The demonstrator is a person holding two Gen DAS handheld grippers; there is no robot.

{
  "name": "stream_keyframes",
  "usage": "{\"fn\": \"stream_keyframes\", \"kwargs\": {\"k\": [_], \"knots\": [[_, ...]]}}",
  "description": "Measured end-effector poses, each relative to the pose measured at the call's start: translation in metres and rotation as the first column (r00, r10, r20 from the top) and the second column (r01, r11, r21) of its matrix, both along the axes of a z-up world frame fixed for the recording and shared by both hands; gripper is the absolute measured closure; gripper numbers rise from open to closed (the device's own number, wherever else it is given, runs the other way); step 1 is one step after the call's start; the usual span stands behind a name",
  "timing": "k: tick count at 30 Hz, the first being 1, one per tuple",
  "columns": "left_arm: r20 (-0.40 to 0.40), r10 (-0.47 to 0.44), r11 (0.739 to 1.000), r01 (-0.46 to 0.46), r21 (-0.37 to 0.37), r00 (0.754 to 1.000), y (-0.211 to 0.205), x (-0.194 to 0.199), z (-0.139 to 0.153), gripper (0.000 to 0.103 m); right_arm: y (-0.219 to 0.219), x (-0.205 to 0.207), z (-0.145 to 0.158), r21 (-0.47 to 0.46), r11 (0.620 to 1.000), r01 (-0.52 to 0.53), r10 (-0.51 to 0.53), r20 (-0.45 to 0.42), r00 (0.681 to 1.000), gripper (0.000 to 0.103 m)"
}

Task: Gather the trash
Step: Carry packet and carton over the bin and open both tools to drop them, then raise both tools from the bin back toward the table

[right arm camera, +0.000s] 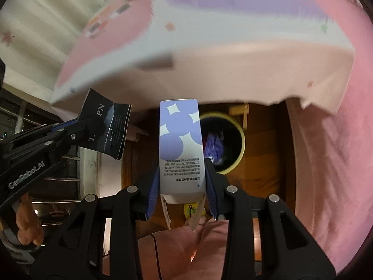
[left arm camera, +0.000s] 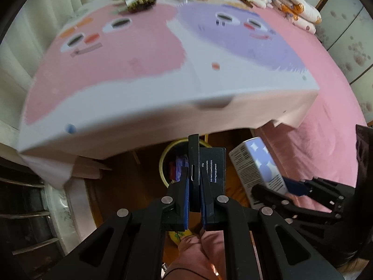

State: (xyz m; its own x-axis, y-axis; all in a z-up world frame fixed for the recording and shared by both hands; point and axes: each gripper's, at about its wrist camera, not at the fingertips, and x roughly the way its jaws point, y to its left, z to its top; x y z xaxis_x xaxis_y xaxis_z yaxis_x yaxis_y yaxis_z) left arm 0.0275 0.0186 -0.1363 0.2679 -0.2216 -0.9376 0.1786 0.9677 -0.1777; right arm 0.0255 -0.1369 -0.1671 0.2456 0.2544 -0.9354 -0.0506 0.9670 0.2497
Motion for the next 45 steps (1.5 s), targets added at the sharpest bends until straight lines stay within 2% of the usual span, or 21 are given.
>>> {"fn": "stream_keyframes", "kwargs": {"k": [5,11,16,19,21,23,25,29,32,37,45], "knots": [[-0.048,0.012,1.000,-0.012,0.006,0.999,-0.021,0.007,-0.078,0.096,-0.017,0.009,-0.082,0.008,0.999,0.046,-0.046,-0.072,0.996,0.071],[-0.086,0.026,1.000,-0.024,0.020,0.996,-0.042,0.020,-0.171,0.095,-0.039,0.025,-0.177,0.000,0.995,0.096,-0.096,-0.116,0.989,0.071],[-0.079,0.014,0.999,-0.010,0.050,0.997,-0.053,0.032,-0.228,0.095,-0.050,0.040,-0.232,-0.006,0.994,0.106,-0.106,-0.122,0.987,0.071],[-0.077,0.019,0.998,-0.014,0.057,0.997,-0.055,0.040,-0.251,0.084,-0.050,0.052,-0.255,-0.005,0.996,0.089,-0.089,-0.110,0.990,0.070],[-0.074,0.032,0.998,-0.028,0.058,0.997,-0.057,0.043,-0.261,0.063,-0.051,0.060,-0.265,0.004,0.997,0.082,-0.081,-0.106,0.991,0.070],[-0.066,0.052,0.997,-0.048,0.054,0.996,-0.053,0.045,-0.266,0.055,-0.050,0.068,-0.274,0.009,0.996,0.084,-0.083,-0.101,0.991,0.070],[-0.065,0.066,0.996,-0.062,0.058,0.996,-0.049,0.046,-0.269,0.054,-0.050,0.070,-0.277,0.008,0.996,0.088,-0.087,-0.093,0.992,0.069],[-0.056,0.097,0.992,-0.092,0.086,0.994,-0.034,0.051,-0.267,0.054,-0.047,0.077,-0.282,0.008,0.996,0.094,-0.093,-0.084,0.992,0.055],[-0.046,0.130,0.988,-0.125,0.094,0.990,-0.023,0.054,-0.259,0.054,-0.042,0.082,-0.279,0.008,0.996,0.087,-0.086,-0.075,0.993,0.054],[-0.036,0.171,0.981,-0.167,0.097,0.985,-0.010,0.051,-0.238,0.054,-0.036,0.083,-0.258,0.002,0.997,0.074,-0.074,-0.062,0.995,0.054],[-0.021,0.184,0.978,-0.181,0.102,0.983,0.005,0.032,-0.178,0.054,-0.028,0.067,-0.200,0.023,0.998,0.061,-0.060,-0.068,0.996,0.053]]}}
